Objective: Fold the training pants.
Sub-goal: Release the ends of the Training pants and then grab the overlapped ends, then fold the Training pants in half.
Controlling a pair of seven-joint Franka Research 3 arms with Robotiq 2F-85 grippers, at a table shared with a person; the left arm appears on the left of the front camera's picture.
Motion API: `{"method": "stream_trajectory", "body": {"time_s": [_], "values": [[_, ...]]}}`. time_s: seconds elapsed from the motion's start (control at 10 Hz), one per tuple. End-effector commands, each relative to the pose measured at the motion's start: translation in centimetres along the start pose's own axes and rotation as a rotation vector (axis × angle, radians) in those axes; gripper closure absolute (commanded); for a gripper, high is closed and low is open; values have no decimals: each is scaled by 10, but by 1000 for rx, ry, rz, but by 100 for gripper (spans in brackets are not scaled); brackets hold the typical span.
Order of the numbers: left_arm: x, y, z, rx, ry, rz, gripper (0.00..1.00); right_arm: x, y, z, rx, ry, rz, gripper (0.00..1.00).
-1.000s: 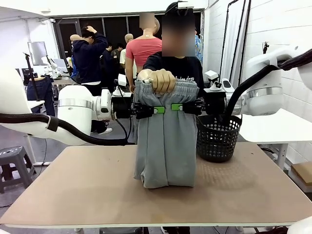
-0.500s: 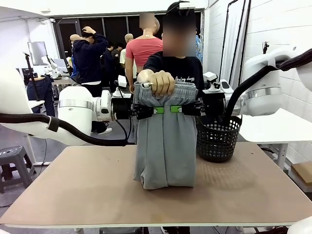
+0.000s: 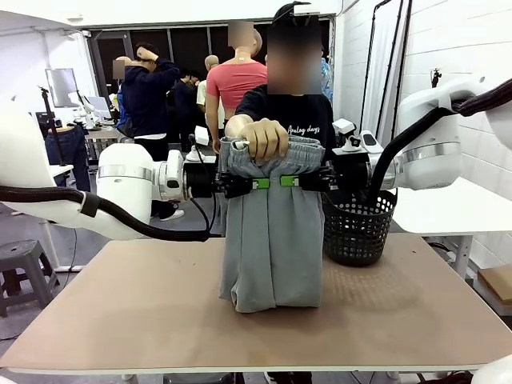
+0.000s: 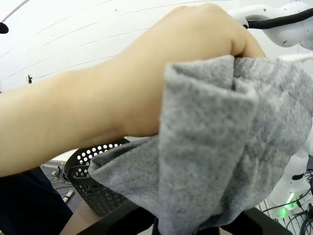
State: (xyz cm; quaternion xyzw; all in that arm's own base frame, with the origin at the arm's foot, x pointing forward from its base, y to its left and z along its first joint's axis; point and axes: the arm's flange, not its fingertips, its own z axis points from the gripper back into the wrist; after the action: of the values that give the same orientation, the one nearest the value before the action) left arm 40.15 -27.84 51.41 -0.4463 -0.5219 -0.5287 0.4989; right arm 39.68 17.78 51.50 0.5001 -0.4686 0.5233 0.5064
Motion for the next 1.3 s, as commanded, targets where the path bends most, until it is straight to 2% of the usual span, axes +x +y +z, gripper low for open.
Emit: {"method": "stream_trajectory", "body": {"time_s": [0.0,1.2], "values": [[5,-1,1,7,-4,-9,100,1,1,-2,8,-20,-7,100],[5,-1,1,7,-4,-9,100,1,1,-2,8,-20,-7,100]]}}
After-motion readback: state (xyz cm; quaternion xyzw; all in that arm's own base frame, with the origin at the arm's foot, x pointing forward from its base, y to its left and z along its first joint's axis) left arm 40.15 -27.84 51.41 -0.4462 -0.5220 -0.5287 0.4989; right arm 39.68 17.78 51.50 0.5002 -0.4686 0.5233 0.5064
